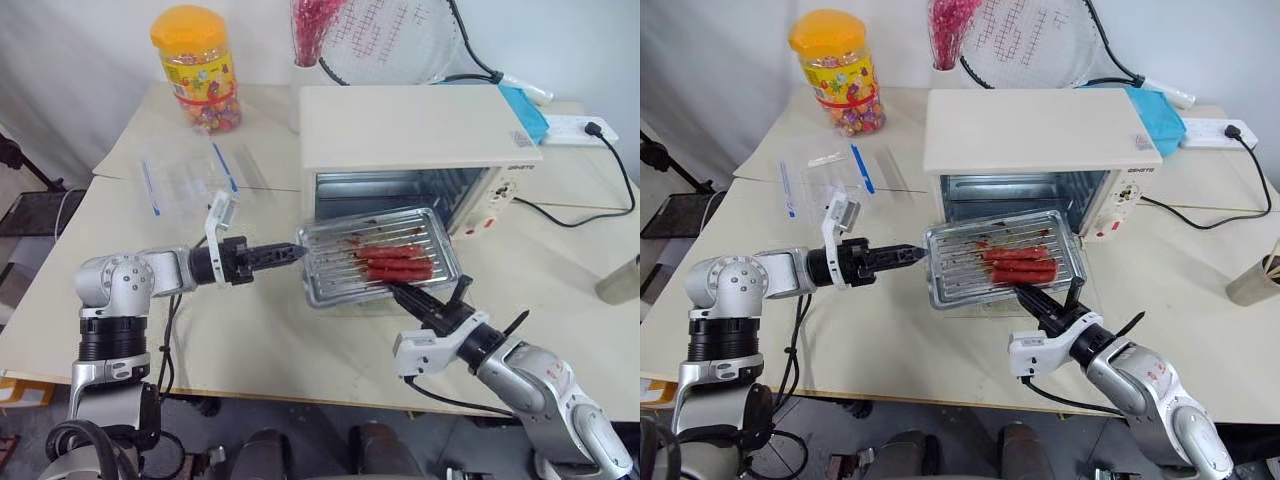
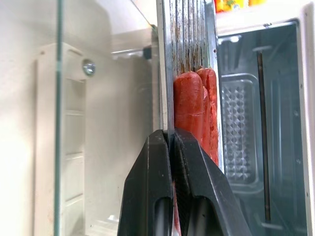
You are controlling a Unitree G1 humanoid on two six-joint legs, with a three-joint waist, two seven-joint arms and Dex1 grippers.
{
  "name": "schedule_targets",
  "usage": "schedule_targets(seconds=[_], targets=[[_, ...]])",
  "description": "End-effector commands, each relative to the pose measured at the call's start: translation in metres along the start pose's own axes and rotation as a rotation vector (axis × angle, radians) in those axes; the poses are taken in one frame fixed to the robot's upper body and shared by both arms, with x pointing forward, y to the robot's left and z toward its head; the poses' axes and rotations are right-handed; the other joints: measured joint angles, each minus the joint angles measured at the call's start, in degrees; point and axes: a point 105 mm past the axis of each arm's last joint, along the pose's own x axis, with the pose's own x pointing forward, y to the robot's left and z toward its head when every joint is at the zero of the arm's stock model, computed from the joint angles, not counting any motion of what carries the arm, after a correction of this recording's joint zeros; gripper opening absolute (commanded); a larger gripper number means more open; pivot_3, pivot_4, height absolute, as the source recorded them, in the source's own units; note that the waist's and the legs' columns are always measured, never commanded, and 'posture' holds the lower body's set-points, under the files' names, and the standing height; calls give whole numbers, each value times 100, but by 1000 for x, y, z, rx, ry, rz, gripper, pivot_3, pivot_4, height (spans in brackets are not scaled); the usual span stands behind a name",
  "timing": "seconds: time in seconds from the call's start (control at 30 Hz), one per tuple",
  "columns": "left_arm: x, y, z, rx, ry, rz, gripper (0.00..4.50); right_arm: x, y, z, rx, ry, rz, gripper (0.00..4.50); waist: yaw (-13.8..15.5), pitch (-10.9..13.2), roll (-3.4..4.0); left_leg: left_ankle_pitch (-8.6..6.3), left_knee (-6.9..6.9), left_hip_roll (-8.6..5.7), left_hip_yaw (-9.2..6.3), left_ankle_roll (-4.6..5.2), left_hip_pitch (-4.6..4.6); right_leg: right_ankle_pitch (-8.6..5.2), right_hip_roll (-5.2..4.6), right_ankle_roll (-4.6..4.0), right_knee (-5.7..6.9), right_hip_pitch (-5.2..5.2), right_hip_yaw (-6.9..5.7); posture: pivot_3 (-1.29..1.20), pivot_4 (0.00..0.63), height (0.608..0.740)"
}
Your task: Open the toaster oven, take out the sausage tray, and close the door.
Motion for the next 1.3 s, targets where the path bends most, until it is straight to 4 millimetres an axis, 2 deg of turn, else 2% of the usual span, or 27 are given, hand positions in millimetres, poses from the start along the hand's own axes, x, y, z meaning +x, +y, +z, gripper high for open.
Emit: schedule_targets(seconds=[0.03,0.07,0.1,0.13,0.23,0.37,0.6,0.67,0.73,0.9,1.03,1.17,1.27,1.3], targets=[[4,-11,-3,-86,9,-48,4500,-1,-18,13,-32,-80,-47,54,-1,0,0,0,0,0,0,0,0,0,0,0,1,0,-1,0,150,740],[6,-12,-4,-127,3,-63,4500,0,-19,14,-24,-92,-48,54,-1,0,0,0,0,1,0,0,1,0,0,0,1,0,0,0,150,740],[9,-11,-7,-175,5,-76,4114,1,-18,16,-18,-107,-37,0,-1,0,0,0,1,1,0,0,1,0,0,0,2,0,-1,0,150,740],[14,-11,-10,-205,-1,-87,3990,3,-17,18,-3,-121,-32,0,0,0,0,0,1,1,0,0,1,0,1,0,1,0,-1,0,150,740],[20,-10,-14,-251,-30,-97,3135,4,-14,20,10,-140,-12,0,4,2,-5,0,3,1,0,0,2,0,0,0,3,0,-1,0,150,740],[17,-12,-17,-259,-41,-88,1954,3,-14,18,3,-140,-2,0,-6,4,-8,0,4,2,1,-2,3,0,-2,1,2,0,1,0,150,740],[8,-1,-26,-371,-36,-43,15,2,-11,14,27,-141,26,0,3,4,-8,2,4,1,-1,-7,7,0,-4,1,3,1,-2,0,150,740],[7,-1,-25,-401,-55,-54,15,1,-10,14,56,-145,35,0,4,5,-9,2,5,1,-2,-7,8,0,-6,1,2,3,-3,0,150,740],[5,4,-24,-452,-106,-45,0,-1,-12,13,137,-152,31,521,5,5,-9,2,5,0,-2,-7,8,0,-7,1,2,3,-5,0,150,740],[-8,6,-25,-576,-215,-78,0,-7,-12,13,154,-190,66,2056,-4,5,-11,1,4,5,-5,-10,12,0,-9,0,1,5,-6,0,150,740],[-33,15,-35,-611,-275,-54,0,-23,-7,7,242,-210,109,2056,12,5,-12,2,6,2,-8,-11,13,0,-9,0,-2,13,-13,0,150,740],[-57,11,-48,-607,-301,-69,0,-38,-6,-16,355,-179,98,2056,-26,4,-15,1,5,-4,-3,-10,16,0,-11,0,-8,18,-8,0,150,740],[-78,-3,-64,-592,-301,-126,0,-48,-6,-48,463,-113,75,1446,-64,4,-14,2,3,3,0,-11,22,0,-3,-1,-6,19,-5,0,150,740],[-85,-6,-69,-591,-316,-127,0,-51,-4,-55,464,-107,90,1107,-68,4,-13,3,-1,7,0,-13,24,-2,-2,-3,-6,19,-5,0,150,740]])
